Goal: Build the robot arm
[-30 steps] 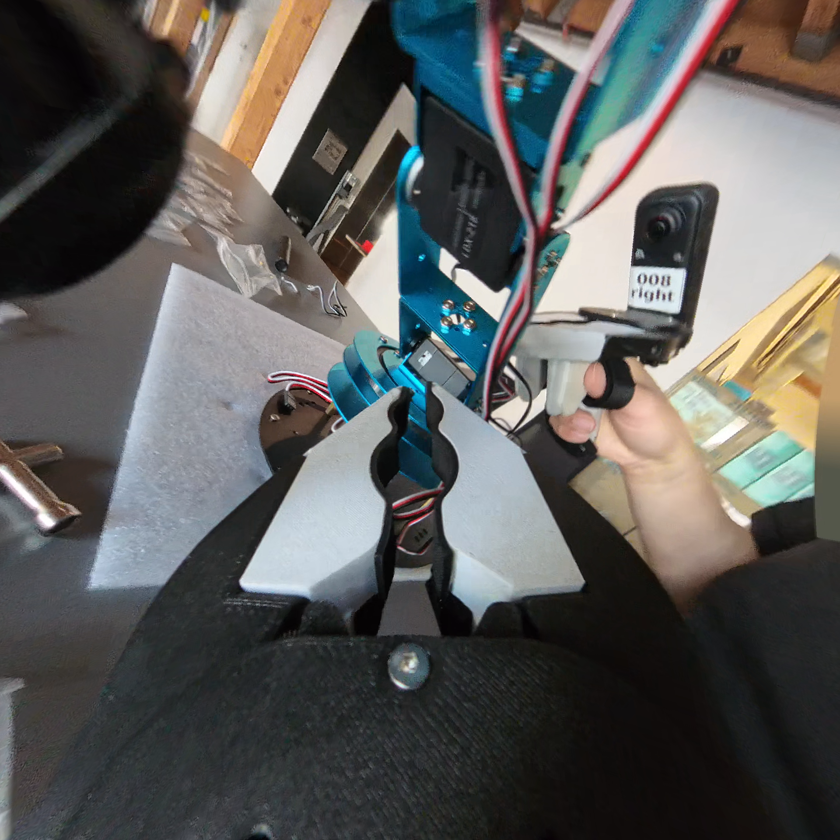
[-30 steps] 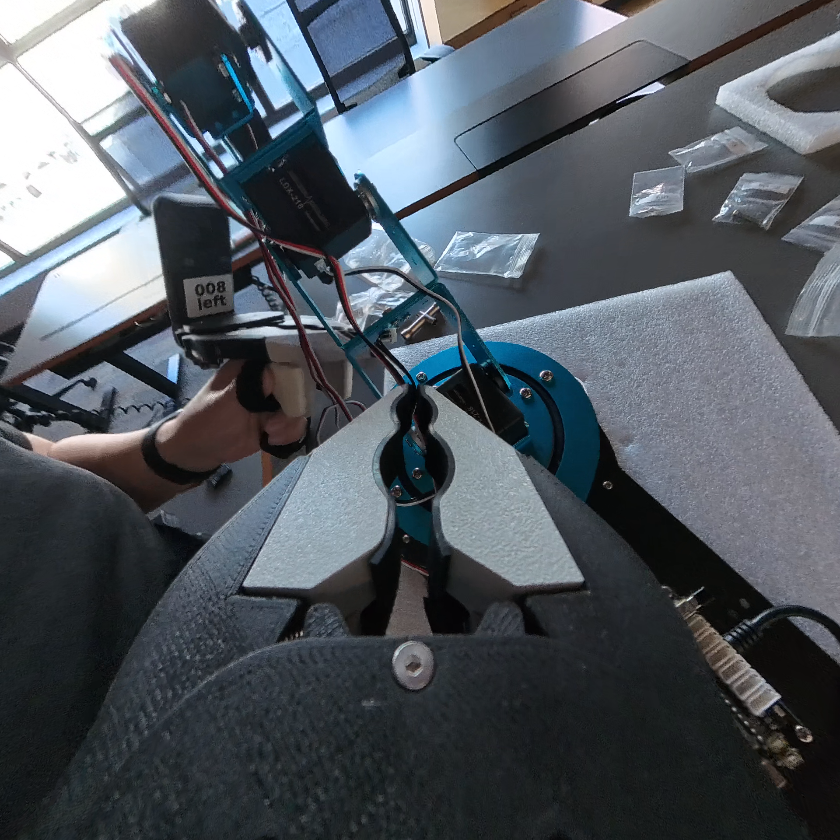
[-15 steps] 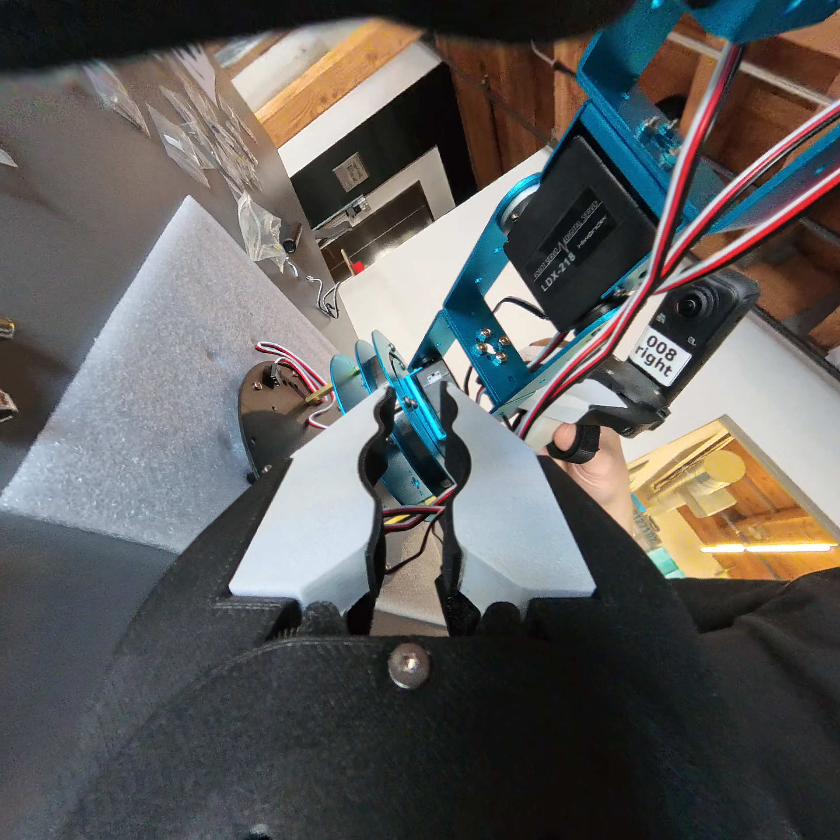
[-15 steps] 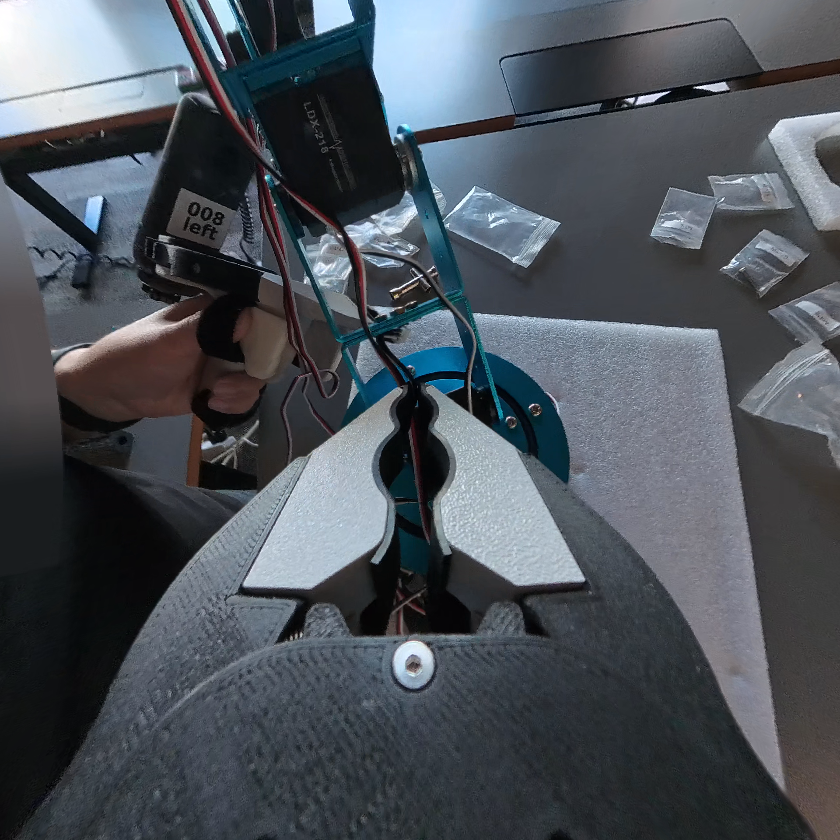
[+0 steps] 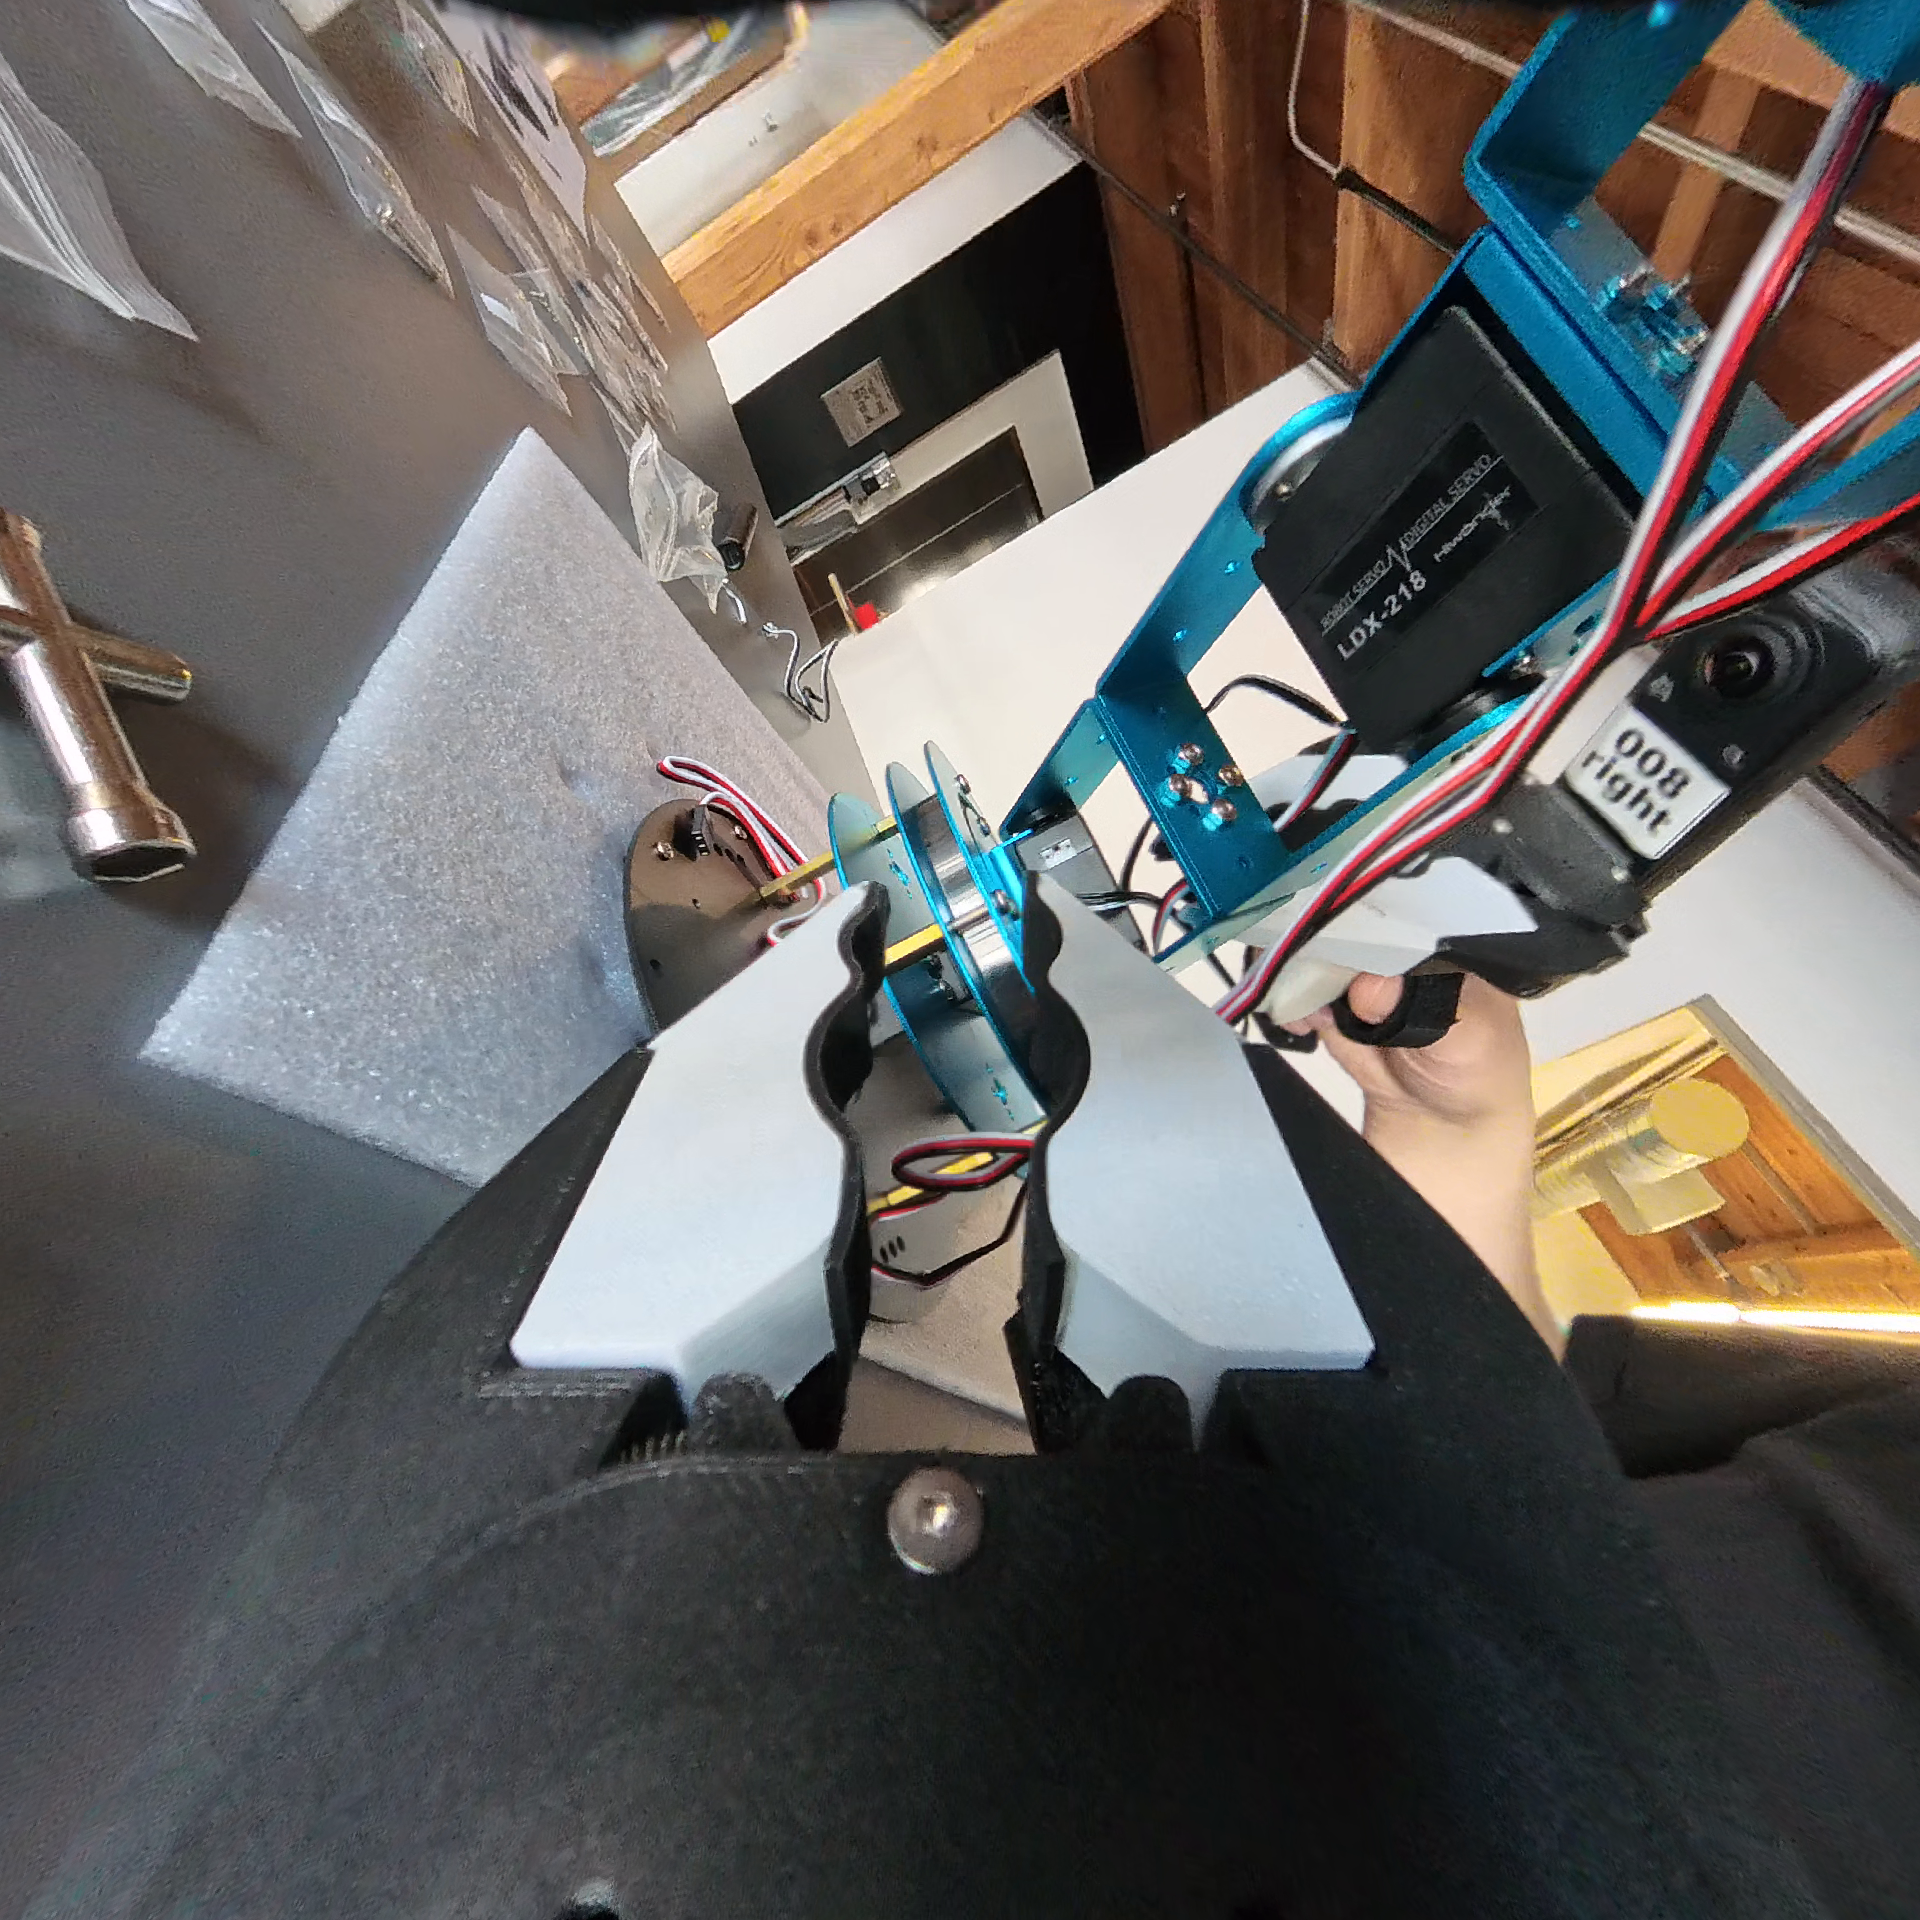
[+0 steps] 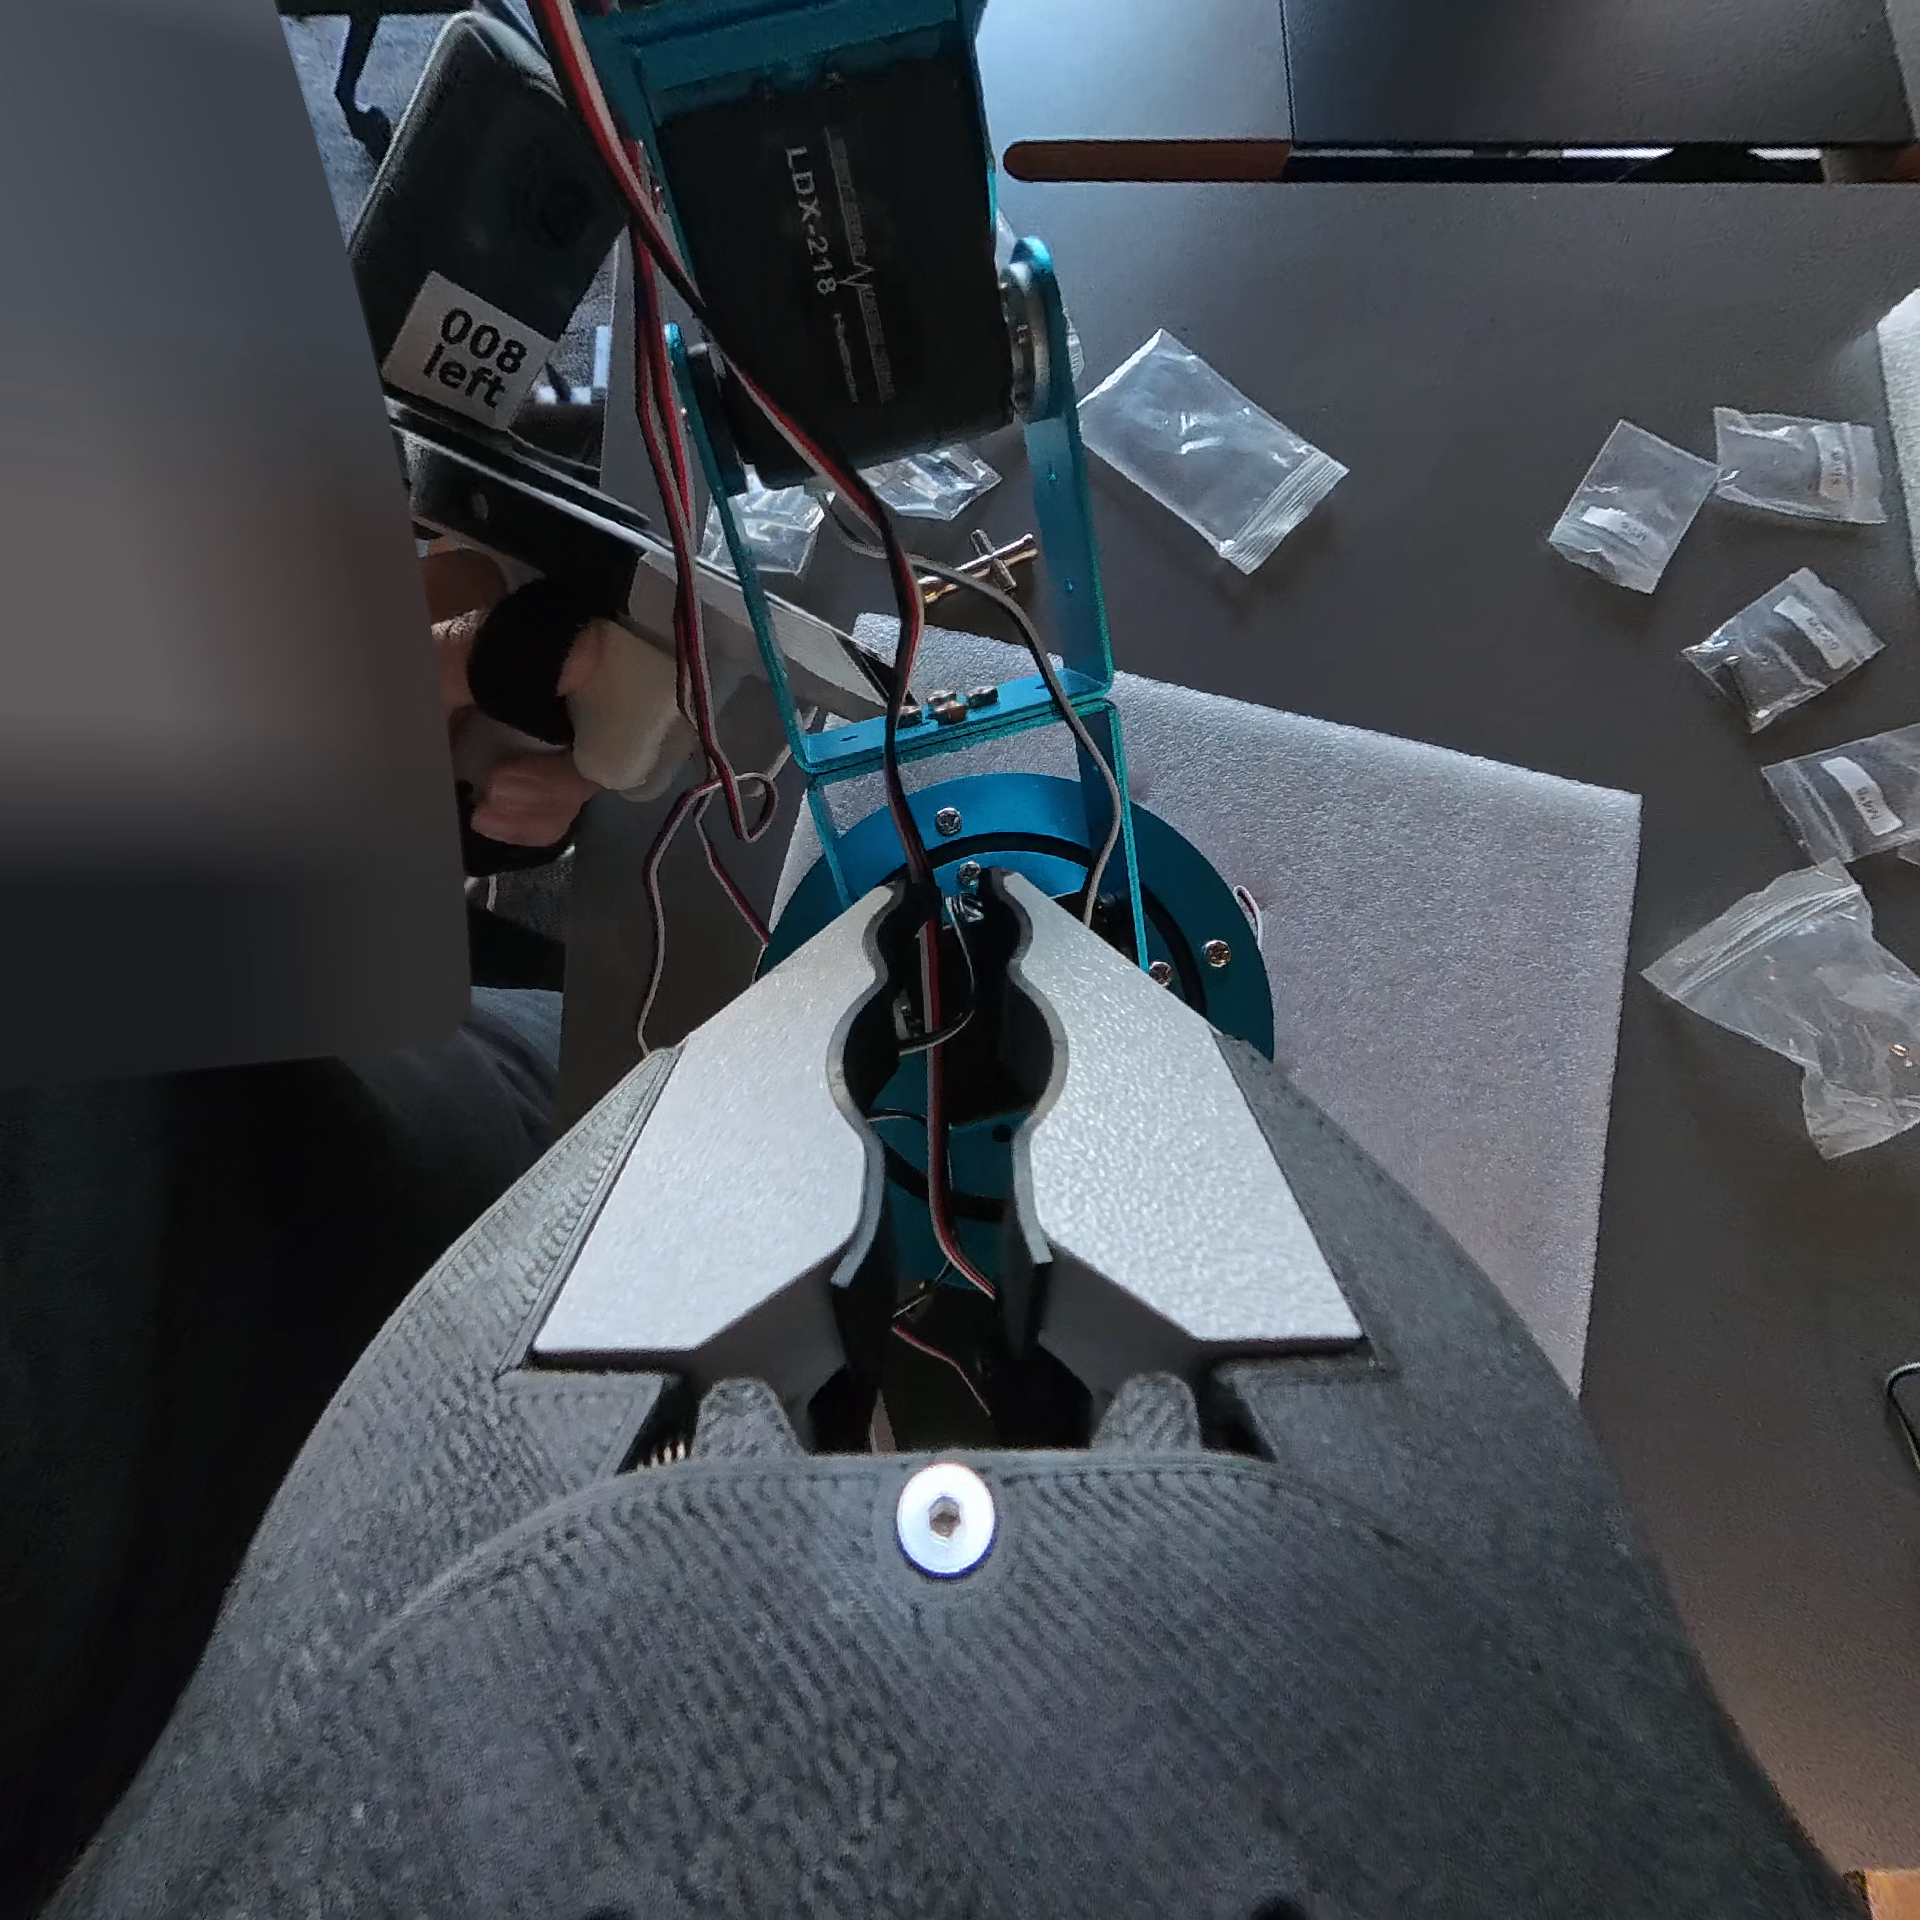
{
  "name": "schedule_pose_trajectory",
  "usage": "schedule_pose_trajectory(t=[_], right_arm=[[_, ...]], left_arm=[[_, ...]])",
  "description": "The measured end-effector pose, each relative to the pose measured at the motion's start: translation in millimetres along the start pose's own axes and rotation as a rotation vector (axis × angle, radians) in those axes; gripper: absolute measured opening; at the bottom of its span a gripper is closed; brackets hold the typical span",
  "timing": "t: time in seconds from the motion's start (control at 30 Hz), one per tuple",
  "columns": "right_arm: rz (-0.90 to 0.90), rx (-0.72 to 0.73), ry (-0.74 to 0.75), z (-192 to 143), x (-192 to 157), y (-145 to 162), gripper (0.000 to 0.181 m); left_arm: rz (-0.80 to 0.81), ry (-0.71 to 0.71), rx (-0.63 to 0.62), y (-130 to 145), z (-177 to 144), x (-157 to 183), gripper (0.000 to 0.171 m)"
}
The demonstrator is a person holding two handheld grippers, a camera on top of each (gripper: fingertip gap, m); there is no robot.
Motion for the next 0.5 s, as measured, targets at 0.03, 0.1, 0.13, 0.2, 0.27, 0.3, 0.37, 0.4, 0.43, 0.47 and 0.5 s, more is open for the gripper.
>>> schedule_pose_trajectory(t=[0.03,0.1,0.13,0.2,0.27,0.3,0.37,0.4,0.43,0.47,0.5], right_arm=[[0.002,-0.005,-0.008,0,-1,-1,0.013],[0.007,-0.012,-0.017,-2,-1,-1,0.014],[0.005,-0.009,-0.024,-3,-2,-1,0.014],[0.012,-0.003,-0.034,-5,-1,-1,0.017],[0.025,-0.002,-0.044,-8,1,-1,0.018],[0.031,0.001,-0.05,-9,2,-2,0.018],[0.042,0.015,-0.052,-11,3,-4,0.018],[0.045,0.021,-0.062,-13,2,-6,0.019],[0.049,0.02,-0.069,-14,1,-7,0.018],[0.049,0.014,-0.069,-15,1,-8,0.019],[0.046,0.006,-0.063,-16,1,-9,0.019]], left_arm=[[0.023,-0.008,0.001,1,-1,0,0.023],[0.061,-0.016,0.0,3,-3,1,0.022],[0.079,-0.022,-0.002,4,-5,1,0.022],[0.12,-0.037,-0.003,6,-10,0,0.022],[0.143,-0.038,-0.001,7,-15,-1,0.021],[0.15,-0.03,-0.002,6,-17,-1,0.021],[0.161,-0.018,0.0,6,-22,0,0.02],[0.167,-0.017,0.003,6,-23,0,0.02],[0.179,-0.018,0.007,6,-25,0,0.019],[0.197,-0.027,0.013,7,-26,-1,0.019],[0.222,-0.042,0.019,7,-27,-2,0.019]])
Point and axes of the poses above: each gripper's, where its closed fingertips meet, z out along the fingers, y out of its underside, x = y × z across the jaws, the point moved 9 cm from there along -z, back along the fingers, and after that the axes turned 14 degrees about -y, right-handed, at the moved point
